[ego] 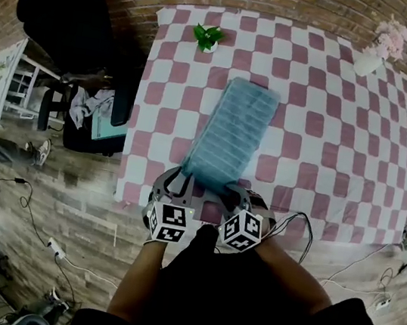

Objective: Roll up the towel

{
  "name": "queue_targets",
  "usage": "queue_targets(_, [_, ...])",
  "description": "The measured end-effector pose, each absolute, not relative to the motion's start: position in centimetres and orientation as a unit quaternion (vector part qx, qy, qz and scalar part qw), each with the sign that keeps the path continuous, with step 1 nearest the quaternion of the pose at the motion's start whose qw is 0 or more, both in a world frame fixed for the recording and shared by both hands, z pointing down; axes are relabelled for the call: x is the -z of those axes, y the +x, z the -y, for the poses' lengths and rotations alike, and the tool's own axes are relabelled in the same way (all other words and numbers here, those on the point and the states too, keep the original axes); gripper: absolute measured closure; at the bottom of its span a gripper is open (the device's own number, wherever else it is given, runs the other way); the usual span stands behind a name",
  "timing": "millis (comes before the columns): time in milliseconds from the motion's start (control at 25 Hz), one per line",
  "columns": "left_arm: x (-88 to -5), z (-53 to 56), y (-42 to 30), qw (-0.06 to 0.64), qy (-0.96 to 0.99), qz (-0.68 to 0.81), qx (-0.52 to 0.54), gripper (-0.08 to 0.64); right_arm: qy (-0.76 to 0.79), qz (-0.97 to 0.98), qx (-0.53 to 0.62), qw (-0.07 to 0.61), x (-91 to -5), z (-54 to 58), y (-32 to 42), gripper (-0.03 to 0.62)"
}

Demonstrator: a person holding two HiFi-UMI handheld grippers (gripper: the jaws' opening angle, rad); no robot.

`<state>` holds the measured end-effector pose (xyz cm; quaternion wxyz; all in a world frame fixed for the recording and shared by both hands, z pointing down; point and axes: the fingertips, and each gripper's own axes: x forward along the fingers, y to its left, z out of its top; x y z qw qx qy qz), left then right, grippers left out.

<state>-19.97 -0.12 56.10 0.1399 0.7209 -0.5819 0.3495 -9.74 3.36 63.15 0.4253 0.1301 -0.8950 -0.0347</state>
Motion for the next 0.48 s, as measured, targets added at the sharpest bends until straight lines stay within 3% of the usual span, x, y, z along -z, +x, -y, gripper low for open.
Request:
queue_targets(80, [-56.6, -0.2, -20.5, 0.13, 0.738, 0.558, -0.357, 0.44, 0.164, 0.889, 0.024, 0.427, -63.0, -3.2, -9.4, 0.532])
queue_targets(480, [-58.8, -3.9, -17.1, 0.033, 0.837, 0.365, -0.406, 0.41, 0.197, 0.864, 0.053, 0.461, -61.7, -3.7, -4.9, 0.549])
